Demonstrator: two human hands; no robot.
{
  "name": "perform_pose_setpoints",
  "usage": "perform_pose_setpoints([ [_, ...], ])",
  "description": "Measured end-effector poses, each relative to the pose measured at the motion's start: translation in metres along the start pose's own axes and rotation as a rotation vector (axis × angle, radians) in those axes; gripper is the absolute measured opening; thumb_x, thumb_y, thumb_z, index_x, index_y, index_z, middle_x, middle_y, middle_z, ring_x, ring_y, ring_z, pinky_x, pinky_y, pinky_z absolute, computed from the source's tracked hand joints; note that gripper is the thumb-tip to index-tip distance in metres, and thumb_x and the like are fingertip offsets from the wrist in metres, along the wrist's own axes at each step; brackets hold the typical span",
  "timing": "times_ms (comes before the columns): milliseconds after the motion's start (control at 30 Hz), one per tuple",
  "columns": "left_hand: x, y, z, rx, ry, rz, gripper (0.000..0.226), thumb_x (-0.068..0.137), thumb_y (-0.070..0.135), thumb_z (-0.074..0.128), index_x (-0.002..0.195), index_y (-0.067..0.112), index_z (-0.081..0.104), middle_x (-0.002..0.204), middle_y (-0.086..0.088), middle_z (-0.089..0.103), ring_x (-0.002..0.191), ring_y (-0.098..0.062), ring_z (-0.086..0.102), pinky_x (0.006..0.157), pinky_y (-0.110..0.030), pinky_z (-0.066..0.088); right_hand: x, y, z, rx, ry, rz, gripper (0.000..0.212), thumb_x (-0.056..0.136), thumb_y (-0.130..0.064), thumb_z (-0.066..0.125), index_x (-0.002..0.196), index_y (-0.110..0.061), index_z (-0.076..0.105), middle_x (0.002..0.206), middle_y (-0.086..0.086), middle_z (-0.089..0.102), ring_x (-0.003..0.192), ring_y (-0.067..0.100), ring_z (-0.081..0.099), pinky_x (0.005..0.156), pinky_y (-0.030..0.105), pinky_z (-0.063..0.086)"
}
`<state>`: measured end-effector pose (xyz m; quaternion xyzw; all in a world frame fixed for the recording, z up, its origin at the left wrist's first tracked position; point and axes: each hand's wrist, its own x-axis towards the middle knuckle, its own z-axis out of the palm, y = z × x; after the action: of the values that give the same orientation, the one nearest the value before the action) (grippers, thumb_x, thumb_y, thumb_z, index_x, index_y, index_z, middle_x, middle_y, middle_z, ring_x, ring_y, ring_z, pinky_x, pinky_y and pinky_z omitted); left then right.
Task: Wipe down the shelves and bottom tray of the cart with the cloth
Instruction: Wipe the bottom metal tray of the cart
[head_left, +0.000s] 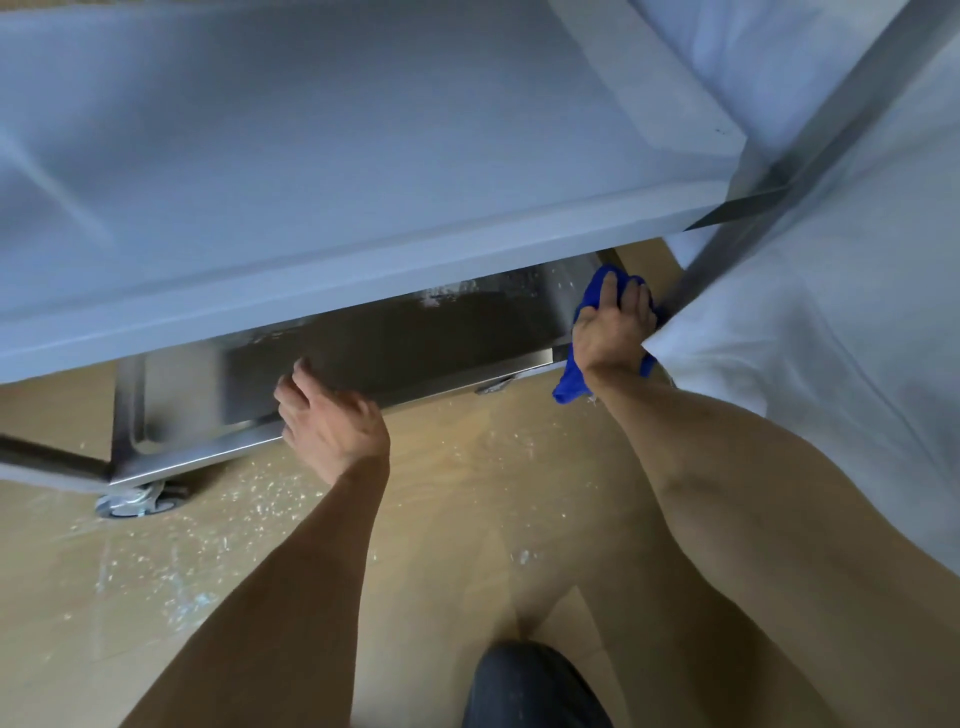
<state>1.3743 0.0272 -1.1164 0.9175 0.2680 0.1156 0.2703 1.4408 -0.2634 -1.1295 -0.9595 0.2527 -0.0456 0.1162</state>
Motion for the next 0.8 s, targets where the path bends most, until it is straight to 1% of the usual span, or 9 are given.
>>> perform_pose_setpoints([
  [133,0.005,-0.019,-0.003,0.007,0.008,0.01,0.062,0.08,0.002,0.056,0.139,0.01,0.04,0.138,-0.017,0.044,0.122,-0.037,0.046,0.102,-0.048,0.039,0.008,-0.025,0.01,-0.157,-0.052,0.007,0.062,0.099,-0.033,0.036,0.156,-0.012,0.023,0.159,0.021,0.025,0.147,0.035,0.022,0.117,0.047,0.02],
  [200,0.004,-0.025,-0.007,0.006,0.006,-0.014,0.06,0.081,0.0,0.055,0.139,0.009,0.041,0.137,-0.018,0.044,0.122,-0.037,0.045,0.102,-0.048,0.038,-0.006,-0.054,0.013,-0.182,-0.079,-0.035,0.062,0.097,-0.034,0.039,0.154,-0.011,0.028,0.158,0.023,0.027,0.145,0.038,0.025,0.116,0.048,0.021],
  [300,0.008,-0.024,-0.013,-0.013,0.02,-0.033,0.058,0.082,-0.001,0.053,0.138,0.01,0.042,0.136,-0.018,0.046,0.12,-0.037,0.046,0.099,-0.049,0.04,-0.038,-0.116,0.021,-0.083,-0.152,-0.202,0.056,0.083,-0.032,0.052,0.136,-0.012,0.051,0.14,0.022,0.048,0.132,0.038,0.04,0.105,0.046,0.033],
  [367,0.014,-0.021,-0.017,-0.014,0.031,-0.045,0.061,0.078,-0.004,0.05,0.137,0.01,0.042,0.134,-0.018,0.046,0.118,-0.037,0.047,0.096,-0.049,0.041,-0.072,-0.16,0.03,0.019,-0.168,-0.389,0.052,0.076,-0.03,0.058,0.125,-0.013,0.06,0.125,0.017,0.057,0.118,0.037,0.049,0.096,0.043,0.039],
  [433,0.02,-0.02,-0.023,-0.015,0.044,-0.074,0.065,0.074,-0.005,0.047,0.137,0.009,0.043,0.134,-0.018,0.047,0.117,-0.038,0.047,0.093,-0.049,0.04,-0.104,-0.19,0.038,0.06,-0.221,-0.547,0.058,0.077,-0.03,0.061,0.133,-0.017,0.056,0.129,0.013,0.054,0.119,0.034,0.047,0.098,0.043,0.039],
  [467,0.022,-0.021,-0.027,-0.014,0.051,-0.079,0.065,0.073,-0.005,0.047,0.137,0.009,0.043,0.134,-0.018,0.047,0.117,-0.038,0.047,0.094,-0.049,0.04,-0.114,-0.196,0.042,0.044,-0.242,-0.561,0.062,0.079,-0.031,0.061,0.139,-0.019,0.051,0.135,0.012,0.049,0.125,0.033,0.043,0.103,0.044,0.036],
  [567,0.022,-0.027,-0.034,0.018,0.046,-0.067,0.063,0.075,-0.003,0.048,0.137,0.009,0.043,0.136,-0.017,0.048,0.119,-0.037,0.048,0.097,-0.049,0.039,-0.115,-0.182,0.046,0.014,-0.173,-0.468,0.068,0.082,-0.033,0.062,0.147,-0.027,0.041,0.147,0.013,0.042,0.138,0.033,0.035,0.112,0.048,0.026],
  [633,0.021,-0.031,-0.036,0.042,0.021,-0.047,0.06,0.078,-0.001,0.051,0.137,0.009,0.044,0.138,-0.016,0.047,0.12,-0.037,0.048,0.099,-0.05,0.039,-0.1,-0.151,0.044,0.049,-0.118,-0.338,0.066,0.085,-0.033,0.06,0.148,-0.029,0.04,0.151,0.015,0.041,0.141,0.035,0.034,0.113,0.05,0.025],
  [800,0.022,-0.021,-0.018,0.23,-0.123,0.091,0.042,0.088,0.015,0.059,0.13,0.012,0.056,0.147,-0.012,0.041,0.131,-0.034,0.041,0.108,-0.049,0.035,-0.028,-0.043,0.022,0.151,0.1,0.072,0.057,0.091,-0.024,0.054,0.146,-0.017,0.041,0.149,0.022,0.037,0.137,0.039,0.037,0.108,0.043,0.031],
])
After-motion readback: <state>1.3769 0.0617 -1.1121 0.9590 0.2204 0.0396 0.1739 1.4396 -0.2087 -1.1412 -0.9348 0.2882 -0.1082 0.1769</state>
